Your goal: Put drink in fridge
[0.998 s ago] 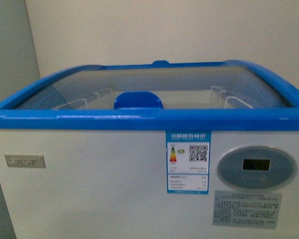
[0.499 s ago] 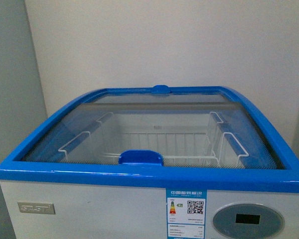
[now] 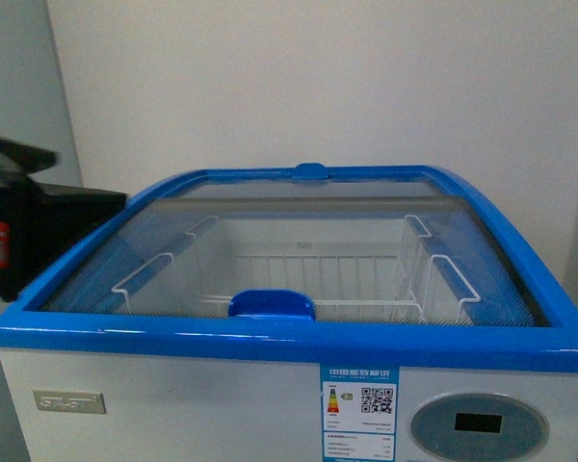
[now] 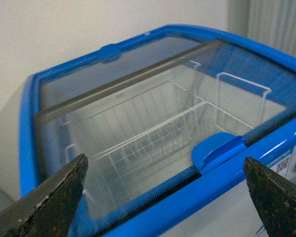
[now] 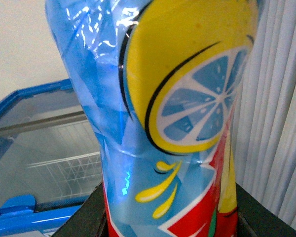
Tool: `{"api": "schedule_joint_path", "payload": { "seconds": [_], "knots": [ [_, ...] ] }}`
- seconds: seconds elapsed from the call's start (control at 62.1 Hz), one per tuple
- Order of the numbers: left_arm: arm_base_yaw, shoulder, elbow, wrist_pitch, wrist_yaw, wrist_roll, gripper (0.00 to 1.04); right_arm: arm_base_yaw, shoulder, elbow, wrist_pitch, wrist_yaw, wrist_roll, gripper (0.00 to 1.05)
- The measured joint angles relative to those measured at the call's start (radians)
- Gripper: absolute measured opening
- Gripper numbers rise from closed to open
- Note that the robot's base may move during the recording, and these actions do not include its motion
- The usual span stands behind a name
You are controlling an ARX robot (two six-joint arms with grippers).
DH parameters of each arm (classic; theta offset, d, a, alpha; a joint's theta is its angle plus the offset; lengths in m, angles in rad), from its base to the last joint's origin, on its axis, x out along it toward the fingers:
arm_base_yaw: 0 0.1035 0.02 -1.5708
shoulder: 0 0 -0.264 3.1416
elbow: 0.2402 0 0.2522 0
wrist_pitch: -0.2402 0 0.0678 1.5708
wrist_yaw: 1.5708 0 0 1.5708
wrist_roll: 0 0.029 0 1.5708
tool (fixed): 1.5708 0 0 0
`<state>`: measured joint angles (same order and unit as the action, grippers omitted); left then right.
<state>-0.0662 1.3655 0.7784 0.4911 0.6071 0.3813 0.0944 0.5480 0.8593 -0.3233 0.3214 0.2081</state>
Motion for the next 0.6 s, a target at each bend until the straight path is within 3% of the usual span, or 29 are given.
{"api": "schedule_joint_path", "payload": {
  "seconds": [0.129,0.258,0.386,0.596],
  "knots": [
    [-0.099,0.094,0.156,-0.243,0.11,0.301,0.97,0.0,0.0,0.0,0.0,0.0,0.0,0.41],
    [-0.144,0.198,0.278,-0.463,0.129,0.605,0.97,0.0,0.0,0.0,0.0,0.0,-0.001,0.41],
    [-0.146,0.281,0.332,-0.491,0.128,0.729,0.97,0.0,0.0,0.0,0.0,0.0,-0.002,0.41],
    [-0.153,0.405,0.438,-0.465,0.125,0.768,0.97,0.0,0.0,0.0,0.0,0.0,-0.002,0.41]
  ]
}}
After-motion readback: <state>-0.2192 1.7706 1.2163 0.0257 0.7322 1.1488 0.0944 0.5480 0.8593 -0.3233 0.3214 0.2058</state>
